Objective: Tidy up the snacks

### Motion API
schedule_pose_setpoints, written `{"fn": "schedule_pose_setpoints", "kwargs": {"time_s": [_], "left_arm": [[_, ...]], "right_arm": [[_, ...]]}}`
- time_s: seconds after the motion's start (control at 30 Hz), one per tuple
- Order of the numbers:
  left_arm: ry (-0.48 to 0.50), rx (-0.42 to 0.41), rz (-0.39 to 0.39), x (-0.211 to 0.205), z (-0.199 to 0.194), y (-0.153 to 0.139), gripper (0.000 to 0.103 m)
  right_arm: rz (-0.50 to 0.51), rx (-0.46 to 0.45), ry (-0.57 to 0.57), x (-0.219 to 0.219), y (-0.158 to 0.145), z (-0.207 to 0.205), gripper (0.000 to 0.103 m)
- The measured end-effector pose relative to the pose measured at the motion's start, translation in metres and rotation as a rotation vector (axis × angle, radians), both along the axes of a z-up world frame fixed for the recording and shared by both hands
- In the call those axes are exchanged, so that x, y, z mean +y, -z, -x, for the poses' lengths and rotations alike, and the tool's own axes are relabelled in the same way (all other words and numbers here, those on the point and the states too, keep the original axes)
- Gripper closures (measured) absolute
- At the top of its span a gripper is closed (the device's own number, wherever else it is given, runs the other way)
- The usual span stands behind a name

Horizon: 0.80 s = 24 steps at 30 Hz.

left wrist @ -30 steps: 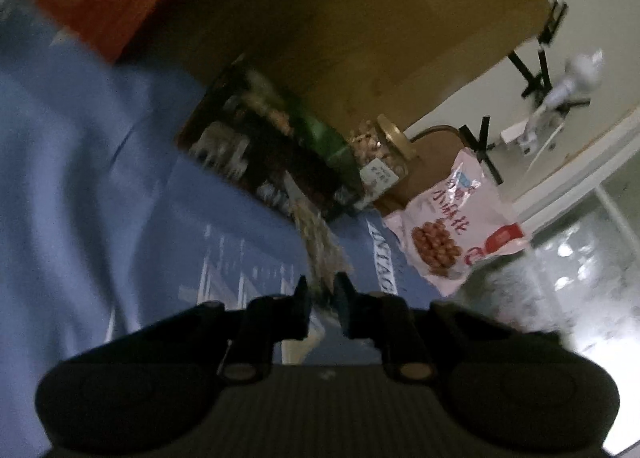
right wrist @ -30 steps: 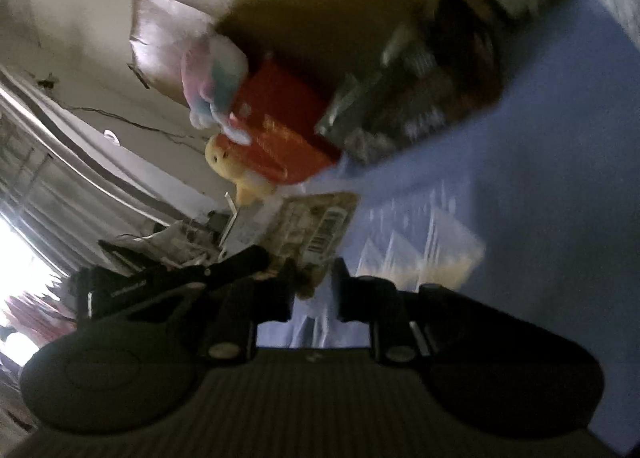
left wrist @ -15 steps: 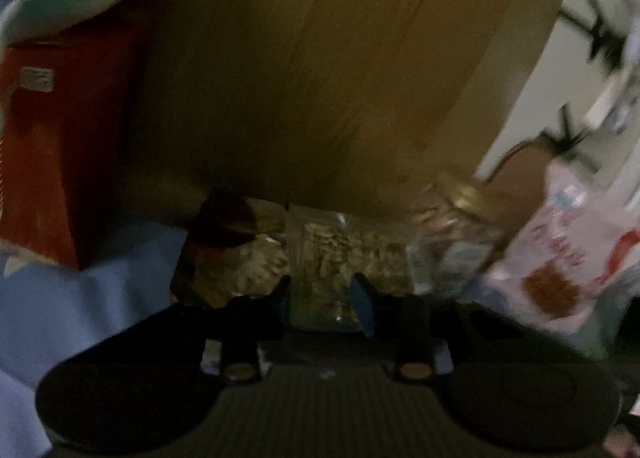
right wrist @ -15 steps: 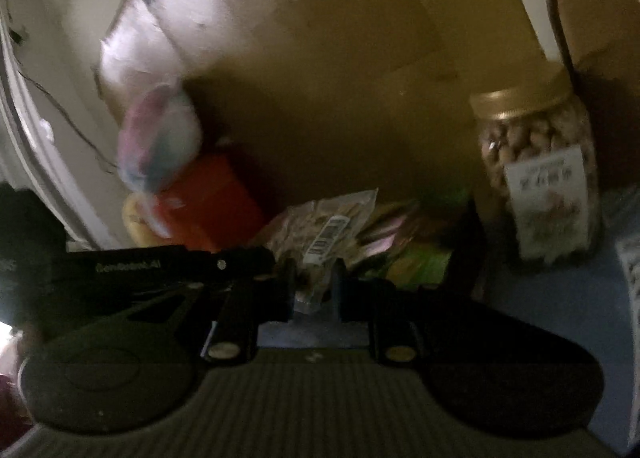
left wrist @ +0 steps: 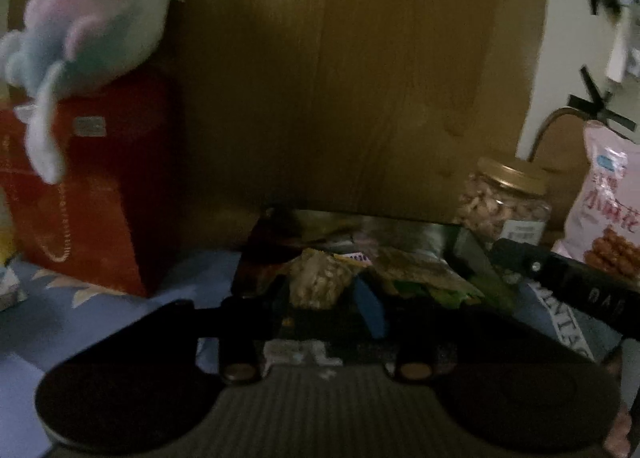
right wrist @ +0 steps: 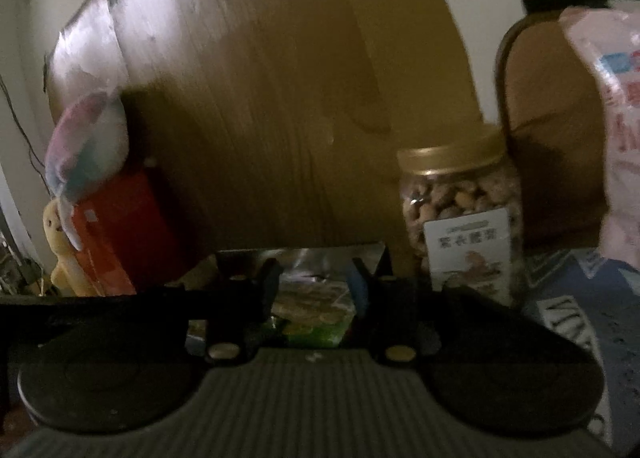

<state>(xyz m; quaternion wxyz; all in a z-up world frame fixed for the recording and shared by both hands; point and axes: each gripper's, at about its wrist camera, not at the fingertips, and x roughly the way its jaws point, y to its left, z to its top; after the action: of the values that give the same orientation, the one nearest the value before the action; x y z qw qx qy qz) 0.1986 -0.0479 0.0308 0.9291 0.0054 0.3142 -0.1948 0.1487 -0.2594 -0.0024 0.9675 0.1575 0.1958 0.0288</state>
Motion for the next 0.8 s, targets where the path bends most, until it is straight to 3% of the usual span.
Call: {"fn": "schedule_pose_setpoints", "kwargs": {"time_s": [0.27,0.47,0.63,0.7,0.8], "left_arm": [[0.012,-0.033,-0.084,0.005,0.078,0.005,0.060],[-0.018,-0.013,-0.128,0.022,0.124,0.018,0.054],[-0.058,0.014,-0.112,0.041,0.145,0.023,0.049],[-0.072,0.014,-0.111,0.048,0.153,0.024,0.043],[-0.079,0.021,-0.105,0.057,0.163,0.026,0.036]], "right_arm": [[-0.037,0.012,0.025,0.015,-0.001,0.078,0.059],[-0.061,0.087,0.007,0.040,0.013,0.122,0.058],[-0.042,0.137,-0.042,0.063,0.017,0.140,0.058],[-0.042,0.141,-0.058,0.070,0.015,0.146,0.057],[-0.043,0.141,-0.066,0.080,0.013,0.156,0.049]]}}
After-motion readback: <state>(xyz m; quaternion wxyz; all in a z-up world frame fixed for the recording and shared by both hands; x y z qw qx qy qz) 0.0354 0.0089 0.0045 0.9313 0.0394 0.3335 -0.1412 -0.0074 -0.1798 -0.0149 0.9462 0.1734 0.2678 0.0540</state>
